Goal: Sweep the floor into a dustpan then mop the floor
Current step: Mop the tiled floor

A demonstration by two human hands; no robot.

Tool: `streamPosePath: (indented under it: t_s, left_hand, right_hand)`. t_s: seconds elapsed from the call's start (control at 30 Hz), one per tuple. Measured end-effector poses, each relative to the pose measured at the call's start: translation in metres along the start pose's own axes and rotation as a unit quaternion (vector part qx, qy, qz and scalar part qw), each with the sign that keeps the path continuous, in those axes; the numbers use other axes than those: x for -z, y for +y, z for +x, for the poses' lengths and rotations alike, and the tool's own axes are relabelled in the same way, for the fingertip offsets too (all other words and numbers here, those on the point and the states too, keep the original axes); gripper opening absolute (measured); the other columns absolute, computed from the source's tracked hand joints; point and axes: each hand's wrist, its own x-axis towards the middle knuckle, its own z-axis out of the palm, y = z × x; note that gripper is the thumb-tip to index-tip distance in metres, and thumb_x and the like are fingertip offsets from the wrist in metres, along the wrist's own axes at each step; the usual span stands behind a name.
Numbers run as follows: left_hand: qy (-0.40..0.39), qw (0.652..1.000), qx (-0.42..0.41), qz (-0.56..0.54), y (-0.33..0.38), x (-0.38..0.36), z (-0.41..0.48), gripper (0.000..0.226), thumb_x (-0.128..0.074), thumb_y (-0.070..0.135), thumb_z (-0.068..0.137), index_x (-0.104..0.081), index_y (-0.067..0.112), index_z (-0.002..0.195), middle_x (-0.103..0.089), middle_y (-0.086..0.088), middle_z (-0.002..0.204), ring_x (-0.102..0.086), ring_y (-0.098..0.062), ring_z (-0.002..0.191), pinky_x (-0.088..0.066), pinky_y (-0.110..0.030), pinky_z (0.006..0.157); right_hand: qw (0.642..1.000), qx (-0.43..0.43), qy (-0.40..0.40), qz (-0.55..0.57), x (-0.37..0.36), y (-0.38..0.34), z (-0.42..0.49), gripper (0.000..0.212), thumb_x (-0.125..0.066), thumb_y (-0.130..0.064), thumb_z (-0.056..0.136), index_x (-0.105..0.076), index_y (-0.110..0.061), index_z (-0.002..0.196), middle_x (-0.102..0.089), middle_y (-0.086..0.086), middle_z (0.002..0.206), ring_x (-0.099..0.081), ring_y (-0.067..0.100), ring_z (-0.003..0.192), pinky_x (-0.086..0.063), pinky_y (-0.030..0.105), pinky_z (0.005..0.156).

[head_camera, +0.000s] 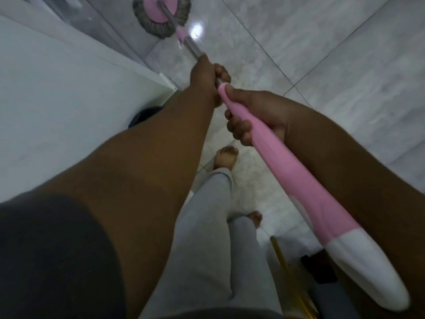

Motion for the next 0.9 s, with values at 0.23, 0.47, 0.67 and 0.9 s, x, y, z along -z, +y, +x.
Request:
streamPosePath:
  t_s: [0.23, 0.47, 0.67, 0.9]
  left_hand:
    - [0.009, 1.000, 0.003, 0.011, -0.003, 0.024, -0.013, 0.041, -0.042, 0.038, 0.104, -0.040, 0.014, 0.071, -0.036, 0.002, 0.058, -0.034, -0.008, 0.033, -0.029, -0.012, 0.032]
    - [0.011, 0.996, 0.050, 0.071, -0.108, 0.068, -0.080, 0.051, -0.041, 0.047, 0.103, -0.040, 0.015, 0.064, -0.038, 0.002, 0.048, -0.034, -0.009, 0.028, -0.031, -0.014, 0.034]
    - [0.001, 0.985, 0.064, 0.163, -0.239, 0.112, -0.170, 0.049, -0.039, 0.042, 0.105, -0.039, 0.014, 0.064, -0.037, 0.002, 0.036, -0.035, -0.011, 0.025, -0.030, -0.011, 0.035]
    - [-0.054, 0.947, 0.157, 0.273, -0.402, 0.152, -0.272, 0.050, -0.039, 0.047, 0.103, -0.041, 0.011, 0.067, -0.037, 0.001, 0.034, -0.035, -0.013, 0.025, -0.035, -0.013, 0.035]
  right_hand:
    - [1.000, -0.008, 0.005, 0.002, -0.014, 0.023, 0.002, 0.044, -0.055, -0.056, 0.092, -0.050, -0.013, 0.083, -0.044, 0.000, 0.055, -0.040, 0.007, 0.036, -0.039, 0.017, 0.037]
    - [0.999, -0.019, 0.027, 0.028, 0.003, 0.143, -0.065, 0.046, -0.061, -0.057, 0.087, -0.051, -0.011, 0.085, -0.047, 0.002, 0.056, -0.043, 0.009, 0.035, -0.040, 0.020, 0.034]
    - [0.992, -0.026, 0.085, 0.086, 0.015, 0.286, -0.157, 0.050, -0.064, -0.059, 0.078, -0.050, -0.012, 0.084, -0.046, 0.002, 0.056, -0.040, 0.010, 0.035, -0.037, 0.019, 0.034]
    - [0.962, 0.000, 0.110, 0.250, 0.033, 0.455, -0.266, 0.048, -0.061, -0.054, 0.080, -0.051, -0.008, 0.073, -0.043, 0.005, 0.049, -0.038, 0.012, 0.028, -0.037, 0.019, 0.030]
